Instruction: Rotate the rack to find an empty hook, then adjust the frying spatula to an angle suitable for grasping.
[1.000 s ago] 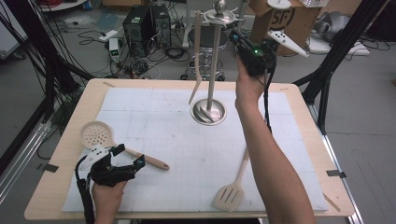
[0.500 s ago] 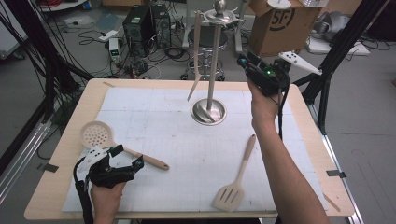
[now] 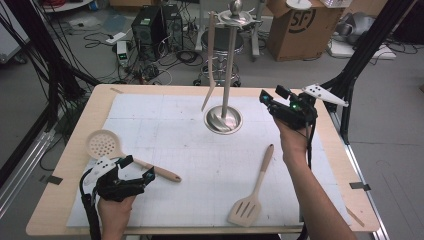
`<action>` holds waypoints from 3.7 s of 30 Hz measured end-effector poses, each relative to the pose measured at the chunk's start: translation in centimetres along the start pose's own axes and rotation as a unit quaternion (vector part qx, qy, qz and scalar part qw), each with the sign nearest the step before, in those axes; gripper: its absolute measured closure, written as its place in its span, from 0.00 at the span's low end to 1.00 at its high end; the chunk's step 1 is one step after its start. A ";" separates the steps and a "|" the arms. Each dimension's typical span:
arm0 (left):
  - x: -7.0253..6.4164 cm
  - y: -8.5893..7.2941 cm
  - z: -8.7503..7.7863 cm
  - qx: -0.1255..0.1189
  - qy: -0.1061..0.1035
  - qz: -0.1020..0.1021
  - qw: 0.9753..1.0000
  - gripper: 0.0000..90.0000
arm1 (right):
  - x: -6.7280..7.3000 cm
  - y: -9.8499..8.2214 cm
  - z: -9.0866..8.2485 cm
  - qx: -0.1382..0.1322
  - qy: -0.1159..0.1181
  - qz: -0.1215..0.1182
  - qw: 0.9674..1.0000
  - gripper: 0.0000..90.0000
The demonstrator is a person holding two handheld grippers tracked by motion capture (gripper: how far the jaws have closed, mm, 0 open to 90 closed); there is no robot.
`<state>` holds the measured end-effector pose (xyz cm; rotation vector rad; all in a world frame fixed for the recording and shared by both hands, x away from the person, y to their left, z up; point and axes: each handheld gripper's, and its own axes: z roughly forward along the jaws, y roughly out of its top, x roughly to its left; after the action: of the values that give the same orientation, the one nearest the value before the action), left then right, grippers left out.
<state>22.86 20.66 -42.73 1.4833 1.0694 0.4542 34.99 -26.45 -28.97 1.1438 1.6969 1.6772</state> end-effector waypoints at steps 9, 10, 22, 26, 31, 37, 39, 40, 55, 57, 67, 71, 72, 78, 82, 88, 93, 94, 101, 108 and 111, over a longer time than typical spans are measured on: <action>-0.2 0.0 0.2 0.004 -0.001 0.004 1.000 0.03 | -0.4 -3.0 -1.2 0.053 -0.004 0.011 0.999 0.24; -0.2 0.0 0.2 0.003 -0.001 0.004 1.000 0.03 | -0.4 -3.5 -1.3 0.060 -0.004 0.009 0.998 0.23; -0.2 -0.1 0.2 0.005 0.001 0.005 1.000 0.03 | -1.0 -7.2 -2.6 0.093 0.002 0.024 0.995 0.20; -0.3 -0.1 0.3 0.007 0.000 0.007 1.000 0.03 | -1.4 -8.5 -3.3 0.109 -0.006 0.029 0.994 0.20; -0.5 -0.2 0.5 0.010 0.000 0.009 1.000 0.03 | -2.1 -10.4 -4.2 0.125 -0.012 0.043 0.991 0.20; -0.5 -0.2 0.5 0.011 -0.001 0.009 1.000 0.03 | -2.8 -12.1 -4.8 0.136 -0.025 0.061 0.988 0.20; -0.5 -0.2 0.5 0.011 0.001 0.009 1.000 0.03 | -2.9 -12.3 -4.9 0.139 -0.026 0.068 0.988 0.20; -0.5 -0.2 0.5 0.011 0.001 0.009 1.000 0.03 | -3.0 -12.4 -5.0 0.141 -0.026 0.068 0.987 0.20; -0.6 -0.2 0.5 0.012 -0.001 0.011 1.000 0.03 | -5.1 -15.7 -4.7 0.244 -0.061 0.102 0.962 0.83; -0.6 -0.2 0.5 0.012 -0.001 0.011 1.000 0.03 | -5.4 -16.2 -4.6 0.261 -0.069 0.110 0.957 0.89; -0.8 -0.2 0.7 0.013 -0.003 0.014 1.000 0.03 | -4.8 -17.2 -4.2 0.289 -0.072 0.110 0.948 0.99; -0.9 -0.2 0.8 0.014 -0.004 0.016 1.000 0.03 | -4.6 -17.1 -3.5 0.296 -0.069 0.108 0.947 0.99; -0.8 -0.2 0.8 0.014 -0.004 0.016 1.000 0.03 | -4.5 -17.0 -3.3 0.298 -0.068 0.111 0.946 0.99; -0.8 -0.1 0.9 0.014 -0.004 0.015 1.000 0.03 | -4.2 -16.8 -1.4 0.308 -0.052 0.111 0.944 0.99; -0.8 -0.1 0.9 0.016 -0.005 0.016 1.000 0.03 | -3.9 -16.6 0.1 0.319 -0.035 0.102 0.942 0.99; -0.8 -0.1 1.0 0.017 -0.004 0.015 1.000 0.03 | -3.1 -16.1 2.9 0.341 -0.019 0.083 0.936 0.99; -0.8 -0.1 1.0 0.016 -0.004 0.014 1.000 0.03 | -2.1 -15.7 5.3 0.361 -0.005 0.065 0.930 0.99; -0.8 -0.1 0.9 0.016 -0.004 0.014 1.000 0.03 | -1.9 -15.7 5.7 0.364 -0.004 0.063 0.929 0.99; -0.7 -0.1 0.9 0.014 -0.005 0.011 1.000 0.03 | 0.1 -15.5 8.4 0.383 0.018 0.043 0.923 0.99; -0.6 -0.1 0.9 0.014 -0.006 0.011 1.000 0.03 | 2.5 -15.5 10.6 0.400 0.042 0.010 0.916 0.99; -0.6 -0.1 0.8 0.014 -0.006 0.010 1.000 0.03 | 2.5 -15.5 10.8 0.400 0.045 0.013 0.916 0.99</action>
<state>23.19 19.72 -42.87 1.5200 1.0557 0.4458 39.06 -16.71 -44.82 1.4337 2.5429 1.0429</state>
